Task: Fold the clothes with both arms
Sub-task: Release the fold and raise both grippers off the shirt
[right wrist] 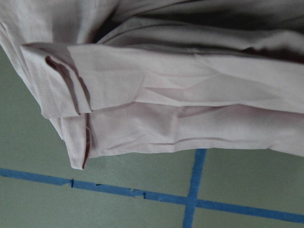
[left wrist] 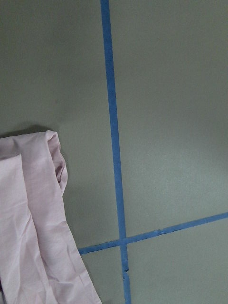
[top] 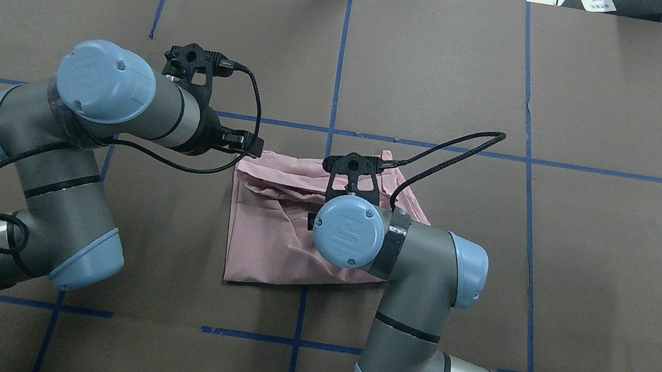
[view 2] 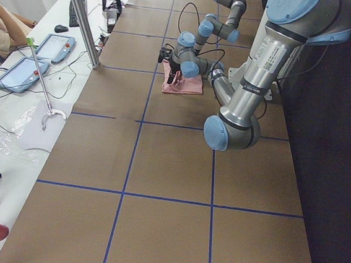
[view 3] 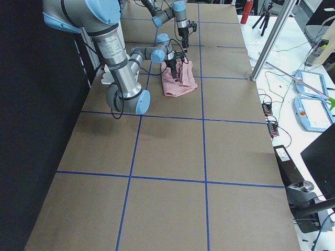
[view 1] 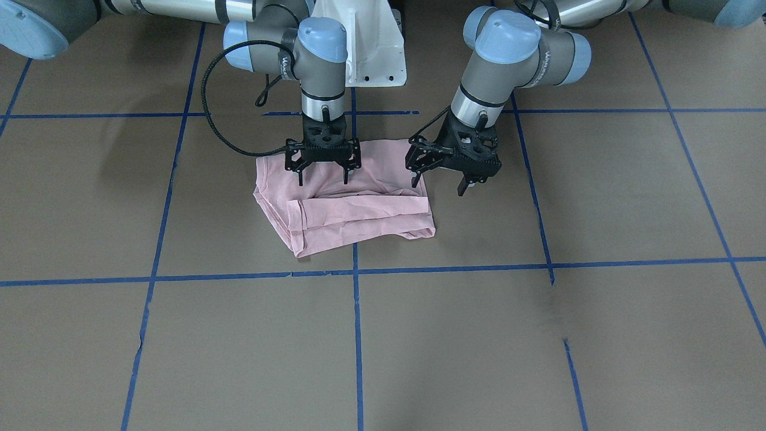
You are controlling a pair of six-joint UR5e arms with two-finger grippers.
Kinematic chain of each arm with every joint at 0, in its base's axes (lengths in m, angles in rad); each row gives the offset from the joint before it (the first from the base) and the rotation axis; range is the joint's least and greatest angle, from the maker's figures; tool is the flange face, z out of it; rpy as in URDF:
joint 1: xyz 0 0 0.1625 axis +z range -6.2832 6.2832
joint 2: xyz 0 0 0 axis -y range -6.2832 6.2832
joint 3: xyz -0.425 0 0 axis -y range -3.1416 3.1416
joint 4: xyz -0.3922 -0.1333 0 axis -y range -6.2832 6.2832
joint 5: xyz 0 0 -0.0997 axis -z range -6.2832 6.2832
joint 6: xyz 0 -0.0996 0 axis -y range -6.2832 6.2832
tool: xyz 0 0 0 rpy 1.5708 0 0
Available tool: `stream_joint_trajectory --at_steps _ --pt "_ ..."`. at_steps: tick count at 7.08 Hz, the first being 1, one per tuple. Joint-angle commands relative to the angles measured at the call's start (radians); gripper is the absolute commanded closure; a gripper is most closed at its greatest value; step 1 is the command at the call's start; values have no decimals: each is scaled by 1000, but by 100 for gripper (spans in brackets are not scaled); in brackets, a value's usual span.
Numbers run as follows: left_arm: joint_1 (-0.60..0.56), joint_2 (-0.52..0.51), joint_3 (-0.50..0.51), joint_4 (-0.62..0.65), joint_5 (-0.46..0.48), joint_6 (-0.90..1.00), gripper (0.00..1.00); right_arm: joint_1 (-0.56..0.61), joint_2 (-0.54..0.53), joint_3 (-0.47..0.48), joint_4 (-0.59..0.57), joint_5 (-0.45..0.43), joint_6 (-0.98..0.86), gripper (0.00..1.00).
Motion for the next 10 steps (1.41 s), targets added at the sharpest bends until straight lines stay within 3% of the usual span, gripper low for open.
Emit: stream_joint_trajectory --at_steps 1,3,6,8,9,10 --pt "1 1 -1 0 0 0 0 17 4 -55 7 -17 -22 0" --pt "1 1 -1 0 0 0 0 80 56 -130 7 -17 -35 0" --pt "-1 1 -1 0 3 -2 0 253 212 -384 12 34 -99 0" --pt "4 1 4 3 6 -7 0 378 216 -385 12 211 -194 0" --pt "11 -2 19 9 11 -22 0 387 217 -374 13 270 -205 0" --pt "49 -13 45 18 24 -89 0 387 213 -335 12 273 -205 0"
